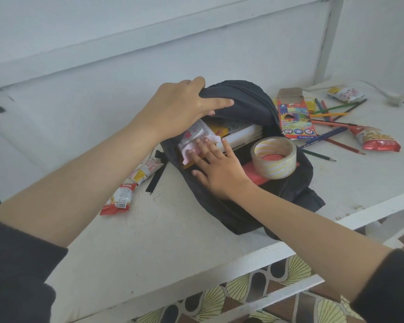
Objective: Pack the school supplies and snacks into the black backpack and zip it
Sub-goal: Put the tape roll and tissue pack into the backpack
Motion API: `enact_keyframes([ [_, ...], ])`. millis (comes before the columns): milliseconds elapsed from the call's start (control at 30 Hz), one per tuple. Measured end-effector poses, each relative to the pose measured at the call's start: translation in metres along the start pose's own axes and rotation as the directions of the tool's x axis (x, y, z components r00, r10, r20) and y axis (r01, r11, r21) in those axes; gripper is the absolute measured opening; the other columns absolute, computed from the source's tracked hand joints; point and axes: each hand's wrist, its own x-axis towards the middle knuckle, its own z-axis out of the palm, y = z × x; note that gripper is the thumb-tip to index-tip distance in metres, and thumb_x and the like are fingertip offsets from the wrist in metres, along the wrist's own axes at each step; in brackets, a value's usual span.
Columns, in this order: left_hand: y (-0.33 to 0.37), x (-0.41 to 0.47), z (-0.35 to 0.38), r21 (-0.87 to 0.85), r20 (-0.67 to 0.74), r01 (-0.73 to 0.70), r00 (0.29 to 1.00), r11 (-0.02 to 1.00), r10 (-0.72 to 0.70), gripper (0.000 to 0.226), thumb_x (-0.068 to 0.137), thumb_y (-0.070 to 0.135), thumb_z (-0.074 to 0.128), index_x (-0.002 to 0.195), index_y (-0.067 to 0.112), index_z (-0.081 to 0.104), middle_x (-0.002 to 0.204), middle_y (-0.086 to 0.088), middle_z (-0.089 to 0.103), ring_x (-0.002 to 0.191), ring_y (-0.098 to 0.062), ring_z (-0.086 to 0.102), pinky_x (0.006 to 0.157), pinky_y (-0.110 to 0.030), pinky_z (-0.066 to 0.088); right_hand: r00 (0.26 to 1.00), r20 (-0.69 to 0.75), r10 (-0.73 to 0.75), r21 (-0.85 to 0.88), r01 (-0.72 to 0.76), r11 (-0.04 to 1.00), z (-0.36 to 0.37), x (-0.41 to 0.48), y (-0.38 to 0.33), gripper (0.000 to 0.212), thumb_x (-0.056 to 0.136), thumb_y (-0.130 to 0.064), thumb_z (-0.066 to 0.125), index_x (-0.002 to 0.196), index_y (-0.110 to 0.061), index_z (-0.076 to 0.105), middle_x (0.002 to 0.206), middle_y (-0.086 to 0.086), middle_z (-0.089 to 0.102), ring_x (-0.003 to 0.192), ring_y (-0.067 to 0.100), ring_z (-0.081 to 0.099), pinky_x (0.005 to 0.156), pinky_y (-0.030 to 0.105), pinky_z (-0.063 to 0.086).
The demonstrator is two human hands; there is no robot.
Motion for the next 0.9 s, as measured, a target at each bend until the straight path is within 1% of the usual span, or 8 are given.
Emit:
enact_keyframes([
  [133,0.001,-0.002,-0.001,0.022,0.003,-0.026,1.000,0.999,0.026,0.042,0.091,0.019,0.061,0.129,0.035,0.055,0.082,-0.018,0.051,0.059,-0.029,0.047,0.048,-0.028,0.032,0.999,0.031,0.010,0.013,-0.010,1.000,0.002,0.014,0.002,0.056,0.098,-0.051,0.002,0.150,-0.033,-0.005,0.157,0.001,-0.015,0.144,0.018,-0.016,0.111,0.050,-0.019],
  [333,0.003,-0.002,0.001,0.025,0.004,-0.020,1.000,0.999,0.020,0.045,0.090,0.015,0.062,0.130,0.035,0.054,0.081,-0.016,0.049,0.059,-0.022,0.037,0.046,-0.028,0.034,0.999,0.047,0.021,0.036,-0.022,0.999,0.001,0.034,0.001,0.054,0.099,-0.048,0.005,0.150,-0.033,-0.001,0.158,0.000,-0.012,0.145,0.018,-0.013,0.109,0.052,-0.020],
  [500,0.005,-0.004,-0.001,0.031,0.061,0.001,0.998,1.000,-0.003,0.053,0.088,0.007,0.061,0.132,0.035,0.051,0.085,-0.019,0.050,0.060,-0.029,0.048,0.045,-0.032,0.041,0.995,0.092,0.042,0.039,-0.046,0.998,-0.003,0.044,0.001,0.051,0.101,-0.043,0.008,0.150,-0.032,0.000,0.159,0.001,-0.010,0.145,0.018,-0.012,0.110,0.054,-0.017],
  [633,0.008,-0.007,-0.001,0.052,0.032,-0.004,0.999,0.999,0.002,0.053,0.087,0.004,0.050,0.130,0.035,0.053,0.084,-0.018,0.050,0.058,-0.026,0.043,0.046,-0.028,0.029,0.996,0.093,0.014,0.089,-0.023,0.996,-0.005,0.040,0.002,0.051,0.101,-0.041,0.012,0.151,-0.031,0.003,0.159,0.002,-0.008,0.146,0.019,-0.010,0.111,0.054,-0.015],
  [733,0.013,-0.010,0.002,0.054,-0.010,0.001,1.000,0.999,-0.001,0.055,0.086,0.007,0.049,0.133,0.035,0.049,0.082,-0.017,0.050,0.057,-0.022,0.036,0.045,-0.027,0.029,0.997,0.077,-0.008,0.199,-0.007,0.980,-0.008,0.025,0.004,0.052,0.101,-0.041,0.016,0.151,-0.027,0.008,0.159,0.003,-0.005,0.146,0.019,-0.005,0.112,0.053,-0.011],
  [800,0.018,-0.012,0.004,0.055,-0.035,0.033,0.999,0.998,-0.032,0.050,0.091,0.021,0.046,0.139,0.034,0.041,0.081,-0.014,0.049,0.056,-0.023,0.037,0.043,-0.028,0.031,0.996,0.084,-0.025,0.288,0.000,0.958,-0.013,0.011,0.004,0.054,0.101,-0.040,0.021,0.151,-0.023,0.012,0.159,0.004,0.002,0.147,0.020,0.000,0.114,0.051,-0.004],
  [833,0.022,-0.013,0.004,0.053,-0.033,0.069,0.997,0.996,-0.067,0.051,0.093,0.030,0.044,0.142,0.032,0.034,0.082,-0.013,0.049,0.057,-0.022,0.038,0.044,-0.029,0.031,0.995,0.089,-0.032,0.345,0.000,0.939,-0.016,0.001,0.004,0.054,0.101,-0.039,0.026,0.151,-0.021,0.017,0.159,0.004,0.011,0.146,0.021,0.008,0.115,0.049,0.005],
  [900,0.032,-0.015,0.004,0.025,0.027,0.189,0.981,0.982,-0.190,0.063,0.091,0.042,0.047,0.147,0.029,0.023,0.089,-0.012,0.049,0.063,-0.021,0.040,0.049,-0.031,0.033,0.997,0.081,-0.020,0.456,-0.019,0.890,-0.024,-0.020,0.006,0.047,0.098,-0.036,0.037,0.141,-0.020,0.037,0.146,0.003,0.041,0.134,0.025,0.037,0.106,0.041,0.031],
])
